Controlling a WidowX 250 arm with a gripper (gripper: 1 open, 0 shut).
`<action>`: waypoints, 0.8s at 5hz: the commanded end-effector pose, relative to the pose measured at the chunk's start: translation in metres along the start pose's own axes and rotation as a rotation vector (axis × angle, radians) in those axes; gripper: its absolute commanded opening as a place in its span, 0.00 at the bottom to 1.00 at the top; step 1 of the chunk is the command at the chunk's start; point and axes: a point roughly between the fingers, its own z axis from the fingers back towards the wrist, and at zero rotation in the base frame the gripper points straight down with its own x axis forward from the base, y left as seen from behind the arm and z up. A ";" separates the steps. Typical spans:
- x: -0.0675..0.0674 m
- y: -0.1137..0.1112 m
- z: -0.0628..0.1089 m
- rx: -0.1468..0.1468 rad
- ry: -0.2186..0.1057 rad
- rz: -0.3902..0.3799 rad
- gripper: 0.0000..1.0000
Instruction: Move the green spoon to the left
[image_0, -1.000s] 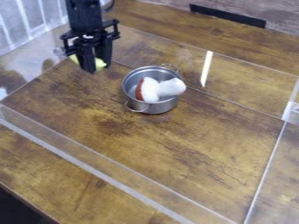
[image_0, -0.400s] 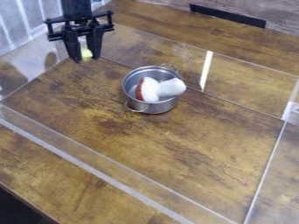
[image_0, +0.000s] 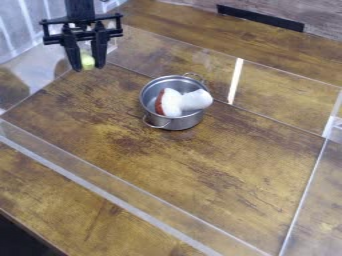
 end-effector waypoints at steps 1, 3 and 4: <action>-0.003 0.004 0.048 -0.052 -0.080 -0.077 0.00; -0.002 0.001 0.043 -0.049 -0.050 -0.157 0.00; -0.002 0.008 0.031 -0.062 -0.027 -0.115 0.00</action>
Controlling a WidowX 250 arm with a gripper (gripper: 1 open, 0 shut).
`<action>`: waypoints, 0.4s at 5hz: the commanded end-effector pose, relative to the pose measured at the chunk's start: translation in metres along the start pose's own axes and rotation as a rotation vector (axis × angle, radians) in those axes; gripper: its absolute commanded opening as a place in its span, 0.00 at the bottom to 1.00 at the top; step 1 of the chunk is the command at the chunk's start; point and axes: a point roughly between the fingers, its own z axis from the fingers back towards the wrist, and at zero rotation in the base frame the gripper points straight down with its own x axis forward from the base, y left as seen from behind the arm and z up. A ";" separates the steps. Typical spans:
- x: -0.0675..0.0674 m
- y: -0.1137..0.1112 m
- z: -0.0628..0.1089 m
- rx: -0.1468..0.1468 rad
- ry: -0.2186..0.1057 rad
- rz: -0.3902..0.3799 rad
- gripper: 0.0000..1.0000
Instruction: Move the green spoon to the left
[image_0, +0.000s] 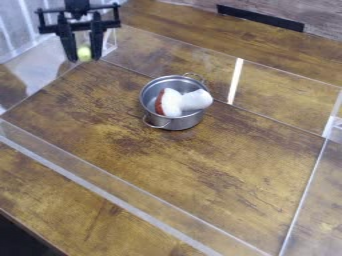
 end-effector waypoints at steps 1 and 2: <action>0.000 0.016 0.013 -0.051 -0.051 0.055 0.00; 0.012 0.022 -0.008 -0.062 -0.035 0.037 0.00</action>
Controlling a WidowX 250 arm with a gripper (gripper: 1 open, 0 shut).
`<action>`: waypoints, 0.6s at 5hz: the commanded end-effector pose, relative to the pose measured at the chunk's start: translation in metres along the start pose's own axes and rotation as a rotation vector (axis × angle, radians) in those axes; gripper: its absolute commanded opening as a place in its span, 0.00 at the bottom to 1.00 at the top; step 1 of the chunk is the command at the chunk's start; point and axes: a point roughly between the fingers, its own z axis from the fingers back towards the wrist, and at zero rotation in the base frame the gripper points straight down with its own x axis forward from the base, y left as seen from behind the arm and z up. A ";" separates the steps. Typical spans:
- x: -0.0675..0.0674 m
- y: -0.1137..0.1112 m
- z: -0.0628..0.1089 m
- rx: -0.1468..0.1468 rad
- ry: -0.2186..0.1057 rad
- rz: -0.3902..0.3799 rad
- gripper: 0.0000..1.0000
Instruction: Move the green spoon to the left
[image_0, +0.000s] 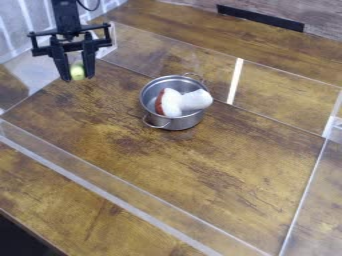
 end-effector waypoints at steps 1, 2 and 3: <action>0.017 0.006 0.001 -0.018 -0.027 -0.015 0.00; 0.032 -0.003 -0.005 -0.001 -0.014 -0.114 0.00; 0.042 -0.010 -0.006 -0.003 -0.004 -0.154 0.00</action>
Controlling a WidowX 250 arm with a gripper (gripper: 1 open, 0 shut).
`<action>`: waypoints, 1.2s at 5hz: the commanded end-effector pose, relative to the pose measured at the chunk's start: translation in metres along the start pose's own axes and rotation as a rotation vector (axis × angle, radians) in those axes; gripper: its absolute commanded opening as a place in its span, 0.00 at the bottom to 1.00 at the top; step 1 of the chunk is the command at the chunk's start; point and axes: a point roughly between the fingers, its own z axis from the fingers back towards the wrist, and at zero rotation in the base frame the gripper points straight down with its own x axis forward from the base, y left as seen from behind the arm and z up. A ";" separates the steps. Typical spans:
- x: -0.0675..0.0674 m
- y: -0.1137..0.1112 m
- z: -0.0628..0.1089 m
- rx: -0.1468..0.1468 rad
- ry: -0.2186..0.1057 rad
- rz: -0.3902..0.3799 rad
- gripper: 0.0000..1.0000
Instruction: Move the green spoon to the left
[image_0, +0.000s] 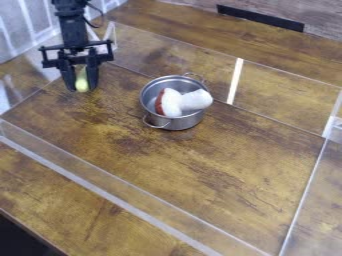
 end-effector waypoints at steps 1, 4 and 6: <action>0.014 -0.002 0.028 -0.032 -0.065 -0.022 1.00; -0.011 -0.007 0.035 -0.123 -0.033 0.040 1.00; -0.014 -0.019 0.059 -0.142 -0.039 -0.057 1.00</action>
